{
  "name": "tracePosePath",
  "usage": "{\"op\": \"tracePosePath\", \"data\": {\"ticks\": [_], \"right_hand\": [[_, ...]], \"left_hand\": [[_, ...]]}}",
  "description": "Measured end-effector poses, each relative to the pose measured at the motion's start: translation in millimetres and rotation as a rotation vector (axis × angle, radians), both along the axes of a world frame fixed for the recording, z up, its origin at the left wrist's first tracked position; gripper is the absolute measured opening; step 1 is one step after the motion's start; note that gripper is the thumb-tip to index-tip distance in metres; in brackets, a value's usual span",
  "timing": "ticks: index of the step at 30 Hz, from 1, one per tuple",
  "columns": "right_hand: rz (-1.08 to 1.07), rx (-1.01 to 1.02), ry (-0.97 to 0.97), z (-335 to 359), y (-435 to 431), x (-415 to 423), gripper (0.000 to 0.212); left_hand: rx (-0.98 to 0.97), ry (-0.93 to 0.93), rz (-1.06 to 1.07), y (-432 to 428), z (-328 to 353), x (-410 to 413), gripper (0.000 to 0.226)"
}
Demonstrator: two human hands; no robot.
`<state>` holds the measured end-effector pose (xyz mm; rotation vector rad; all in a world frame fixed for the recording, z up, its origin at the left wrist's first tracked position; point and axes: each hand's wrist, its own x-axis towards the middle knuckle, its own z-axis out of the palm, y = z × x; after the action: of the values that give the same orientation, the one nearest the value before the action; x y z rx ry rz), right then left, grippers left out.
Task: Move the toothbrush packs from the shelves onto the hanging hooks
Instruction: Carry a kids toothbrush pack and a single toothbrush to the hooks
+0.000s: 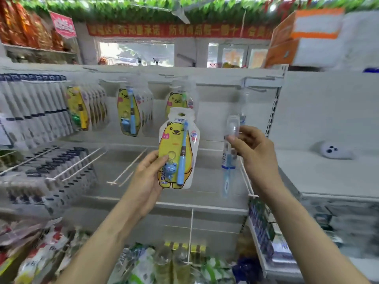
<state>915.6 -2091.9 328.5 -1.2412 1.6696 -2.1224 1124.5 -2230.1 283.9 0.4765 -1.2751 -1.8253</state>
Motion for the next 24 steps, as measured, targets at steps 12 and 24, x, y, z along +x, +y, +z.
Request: {"op": "tracePosePath", "data": {"ticks": [12, 24], "right_hand": [[-0.205, -0.088, 0.095, 33.9, 40.4, -31.6, 0.022], [-0.154, -0.087, 0.109, 50.3, 26.2, -40.1, 0.018]], "left_hand": [[0.030, 0.027, -0.154, 14.6, 2.1, -56.3, 0.026], [0.049, 0.088, -0.110, 15.6, 8.6, -61.2, 0.025]]}}
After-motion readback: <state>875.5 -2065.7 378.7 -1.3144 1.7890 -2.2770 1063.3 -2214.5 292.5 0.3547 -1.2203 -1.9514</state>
